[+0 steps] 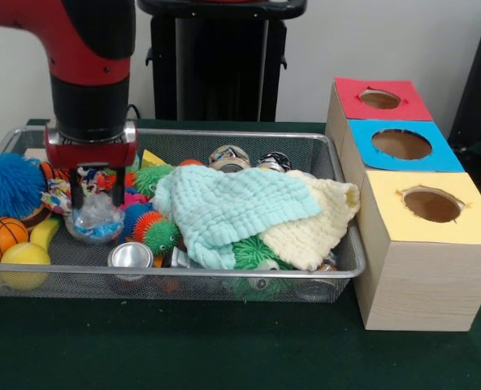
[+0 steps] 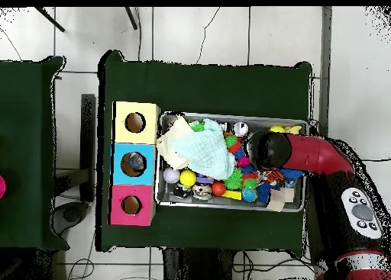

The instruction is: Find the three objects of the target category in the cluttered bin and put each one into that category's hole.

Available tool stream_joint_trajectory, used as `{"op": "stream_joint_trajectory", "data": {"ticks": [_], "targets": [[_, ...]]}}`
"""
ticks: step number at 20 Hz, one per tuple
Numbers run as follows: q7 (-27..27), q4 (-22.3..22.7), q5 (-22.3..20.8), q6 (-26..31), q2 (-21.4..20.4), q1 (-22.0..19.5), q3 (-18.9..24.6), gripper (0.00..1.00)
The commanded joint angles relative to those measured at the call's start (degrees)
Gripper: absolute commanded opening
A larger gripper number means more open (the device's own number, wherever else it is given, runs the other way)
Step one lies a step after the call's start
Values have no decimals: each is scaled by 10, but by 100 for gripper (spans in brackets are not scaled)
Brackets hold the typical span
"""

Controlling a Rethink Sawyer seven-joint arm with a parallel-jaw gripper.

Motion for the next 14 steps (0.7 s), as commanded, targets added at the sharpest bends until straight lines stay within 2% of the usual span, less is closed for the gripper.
{"op": "stream_joint_trajectory", "data": {"ticks": [1,6,14], "targets": [[142,93,49,-9,-64,23,-20,0],[151,117,78,-11,-83,40,-33,0],[175,150,113,-44,-97,76,-60,0]]}}
